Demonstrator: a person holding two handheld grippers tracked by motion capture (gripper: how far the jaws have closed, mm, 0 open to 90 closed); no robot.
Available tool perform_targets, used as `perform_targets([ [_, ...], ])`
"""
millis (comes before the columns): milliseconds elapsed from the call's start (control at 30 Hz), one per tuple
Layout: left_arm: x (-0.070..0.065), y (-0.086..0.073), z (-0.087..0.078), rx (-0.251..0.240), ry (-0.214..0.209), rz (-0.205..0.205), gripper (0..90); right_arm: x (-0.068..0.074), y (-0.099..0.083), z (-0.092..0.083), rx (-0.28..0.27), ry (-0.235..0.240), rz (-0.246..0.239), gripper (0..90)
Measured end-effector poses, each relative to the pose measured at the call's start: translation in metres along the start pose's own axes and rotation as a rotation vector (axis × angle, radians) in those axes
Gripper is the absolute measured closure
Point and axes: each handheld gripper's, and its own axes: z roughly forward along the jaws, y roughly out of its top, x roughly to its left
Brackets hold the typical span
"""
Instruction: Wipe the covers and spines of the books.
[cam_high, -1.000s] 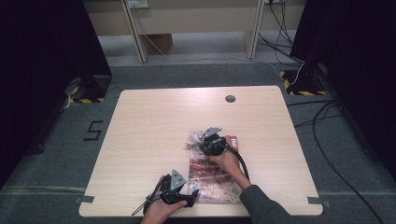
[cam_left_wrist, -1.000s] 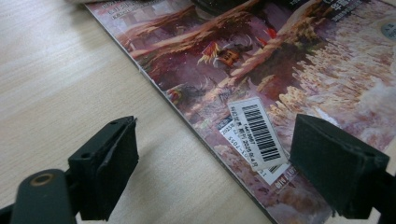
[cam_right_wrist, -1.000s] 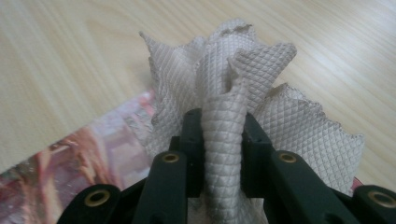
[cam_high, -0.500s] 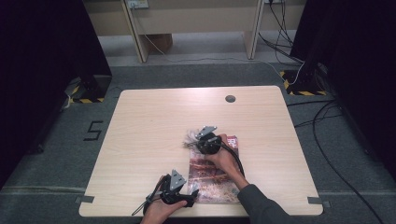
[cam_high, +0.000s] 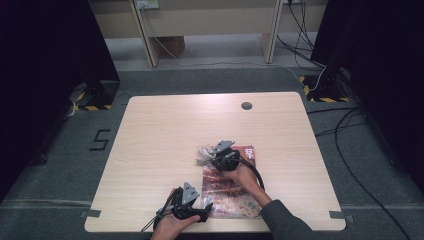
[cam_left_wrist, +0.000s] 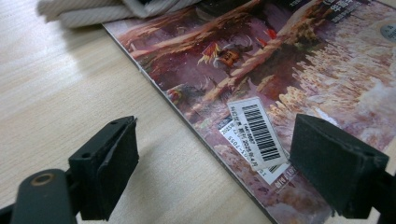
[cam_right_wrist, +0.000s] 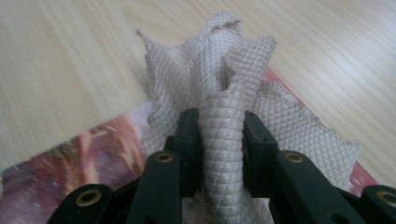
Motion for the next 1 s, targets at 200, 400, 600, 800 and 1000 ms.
perform_targets([
  [200, 0.000, 0.000, 0.000, 0.002, 0.003, 0.004, 14.3, -0.001, -0.004, -0.004, 0.004, -0.011, 0.021, 72.0],
  [400, 0.000, 0.000, -0.001, 0.003, 0.001, 0.009, 14.4, 0.017, -0.009, -0.012, 0.000, 0.032, -0.004, 72.0],
  [600, -0.001, 0.000, -0.001, 0.003, 0.004, 0.011, 14.3, 0.025, -0.017, -0.020, 0.001, 0.055, -0.028, 70.5],
  [800, -0.001, -0.001, -0.001, -0.004, 0.005, 0.010, 14.3, 0.017, -0.018, -0.022, 0.017, 0.039, -0.032, 69.2],
  [1000, -0.001, -0.001, -0.001, -0.002, 0.007, 0.011, 14.2, 0.014, -0.021, -0.024, 0.019, 0.025, -0.020, 70.8],
])
